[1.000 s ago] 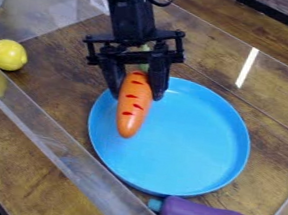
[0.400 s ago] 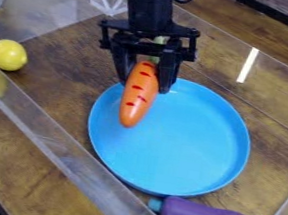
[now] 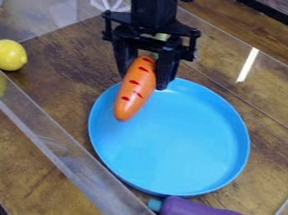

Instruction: Put the carrot on the blue tray

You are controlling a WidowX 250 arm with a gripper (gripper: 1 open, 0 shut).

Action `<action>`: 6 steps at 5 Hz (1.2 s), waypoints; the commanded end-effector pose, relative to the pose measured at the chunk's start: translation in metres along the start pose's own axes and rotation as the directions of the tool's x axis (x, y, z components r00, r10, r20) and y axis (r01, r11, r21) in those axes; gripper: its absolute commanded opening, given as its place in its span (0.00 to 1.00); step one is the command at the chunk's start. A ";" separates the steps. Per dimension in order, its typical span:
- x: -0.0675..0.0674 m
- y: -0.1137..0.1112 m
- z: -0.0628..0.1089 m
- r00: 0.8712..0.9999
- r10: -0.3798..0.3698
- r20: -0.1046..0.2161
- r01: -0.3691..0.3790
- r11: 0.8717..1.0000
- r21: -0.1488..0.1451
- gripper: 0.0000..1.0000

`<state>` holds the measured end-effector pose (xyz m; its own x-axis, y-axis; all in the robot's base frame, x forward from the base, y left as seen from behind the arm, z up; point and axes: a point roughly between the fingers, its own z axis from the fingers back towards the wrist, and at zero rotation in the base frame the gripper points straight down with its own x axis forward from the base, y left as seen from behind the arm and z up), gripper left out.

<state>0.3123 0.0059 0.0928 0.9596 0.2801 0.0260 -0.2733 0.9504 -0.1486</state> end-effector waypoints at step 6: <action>0.033 0.002 -0.008 0.982 -0.156 0.109 0.147 0.985 0.088 0.00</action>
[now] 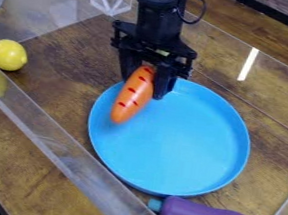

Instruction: Put the carrot on the blue tray

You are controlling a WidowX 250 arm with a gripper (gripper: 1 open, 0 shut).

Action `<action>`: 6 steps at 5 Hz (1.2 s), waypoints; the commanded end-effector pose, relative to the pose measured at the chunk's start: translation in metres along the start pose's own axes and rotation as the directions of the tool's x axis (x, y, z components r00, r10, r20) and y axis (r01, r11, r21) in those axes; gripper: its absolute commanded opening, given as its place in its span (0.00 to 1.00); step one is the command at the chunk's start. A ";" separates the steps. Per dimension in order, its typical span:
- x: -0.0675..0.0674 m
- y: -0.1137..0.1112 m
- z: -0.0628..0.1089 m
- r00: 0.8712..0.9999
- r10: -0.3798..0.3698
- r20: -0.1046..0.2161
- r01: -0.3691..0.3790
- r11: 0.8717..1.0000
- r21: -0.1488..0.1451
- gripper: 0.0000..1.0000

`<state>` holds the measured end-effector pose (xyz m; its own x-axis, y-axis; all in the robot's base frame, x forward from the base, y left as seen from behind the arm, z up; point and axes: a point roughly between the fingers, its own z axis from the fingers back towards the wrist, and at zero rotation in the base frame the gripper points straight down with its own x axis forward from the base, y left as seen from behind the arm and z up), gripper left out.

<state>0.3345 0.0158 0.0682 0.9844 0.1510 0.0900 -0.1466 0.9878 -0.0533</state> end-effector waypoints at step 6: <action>0.036 0.022 -0.001 0.994 -0.043 0.096 0.038 0.998 0.050 1.00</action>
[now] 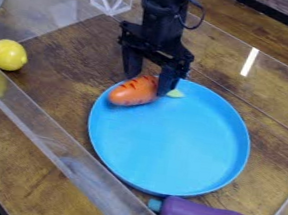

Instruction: Put the carrot on the blue tray

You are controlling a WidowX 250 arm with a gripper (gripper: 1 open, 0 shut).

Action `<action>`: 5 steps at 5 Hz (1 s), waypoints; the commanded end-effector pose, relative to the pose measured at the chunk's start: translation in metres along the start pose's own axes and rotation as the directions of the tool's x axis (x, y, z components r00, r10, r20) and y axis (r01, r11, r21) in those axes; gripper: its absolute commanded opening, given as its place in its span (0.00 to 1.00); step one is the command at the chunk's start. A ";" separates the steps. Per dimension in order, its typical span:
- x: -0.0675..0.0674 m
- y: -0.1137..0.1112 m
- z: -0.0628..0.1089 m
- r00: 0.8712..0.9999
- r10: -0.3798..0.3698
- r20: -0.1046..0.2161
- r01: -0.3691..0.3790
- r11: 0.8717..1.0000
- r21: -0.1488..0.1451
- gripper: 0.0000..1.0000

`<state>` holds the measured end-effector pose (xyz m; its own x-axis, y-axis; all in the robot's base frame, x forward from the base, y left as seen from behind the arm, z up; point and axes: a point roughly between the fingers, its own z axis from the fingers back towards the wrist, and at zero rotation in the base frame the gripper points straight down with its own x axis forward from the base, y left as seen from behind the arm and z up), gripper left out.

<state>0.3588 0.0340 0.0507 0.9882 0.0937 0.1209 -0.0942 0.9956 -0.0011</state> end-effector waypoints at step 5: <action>0.028 0.020 0.072 0.989 0.010 0.151 -0.001 0.998 -0.057 1.00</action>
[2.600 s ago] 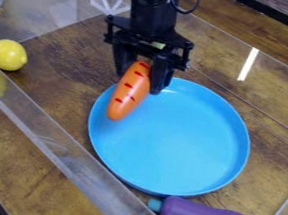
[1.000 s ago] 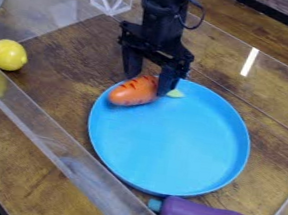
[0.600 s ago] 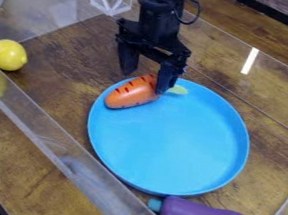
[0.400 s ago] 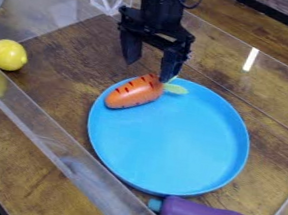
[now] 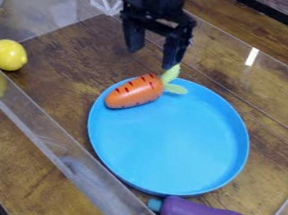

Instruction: Put the carrot on the blue tray

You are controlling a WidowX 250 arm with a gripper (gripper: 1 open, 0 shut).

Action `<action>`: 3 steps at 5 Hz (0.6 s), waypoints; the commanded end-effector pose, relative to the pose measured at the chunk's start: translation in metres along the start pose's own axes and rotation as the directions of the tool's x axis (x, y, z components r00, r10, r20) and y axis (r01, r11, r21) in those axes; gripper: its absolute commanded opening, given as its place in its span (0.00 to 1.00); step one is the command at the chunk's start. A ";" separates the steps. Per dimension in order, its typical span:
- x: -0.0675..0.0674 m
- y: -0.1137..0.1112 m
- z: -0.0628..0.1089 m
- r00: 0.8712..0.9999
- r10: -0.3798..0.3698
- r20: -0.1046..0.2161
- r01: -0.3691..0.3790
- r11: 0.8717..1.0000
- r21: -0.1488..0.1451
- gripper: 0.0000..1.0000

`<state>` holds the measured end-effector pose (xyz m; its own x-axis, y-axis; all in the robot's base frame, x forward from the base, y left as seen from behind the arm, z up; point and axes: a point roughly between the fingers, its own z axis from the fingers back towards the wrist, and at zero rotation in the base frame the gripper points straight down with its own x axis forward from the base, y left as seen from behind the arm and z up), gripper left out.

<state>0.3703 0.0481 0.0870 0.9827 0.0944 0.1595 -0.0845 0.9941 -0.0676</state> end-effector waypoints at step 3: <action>0.019 0.011 0.053 0.993 -0.046 0.104 0.048 0.999 -0.017 1.00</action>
<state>0.3765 0.0536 0.1077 0.9852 0.0367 0.1673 -0.0215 0.9956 -0.0916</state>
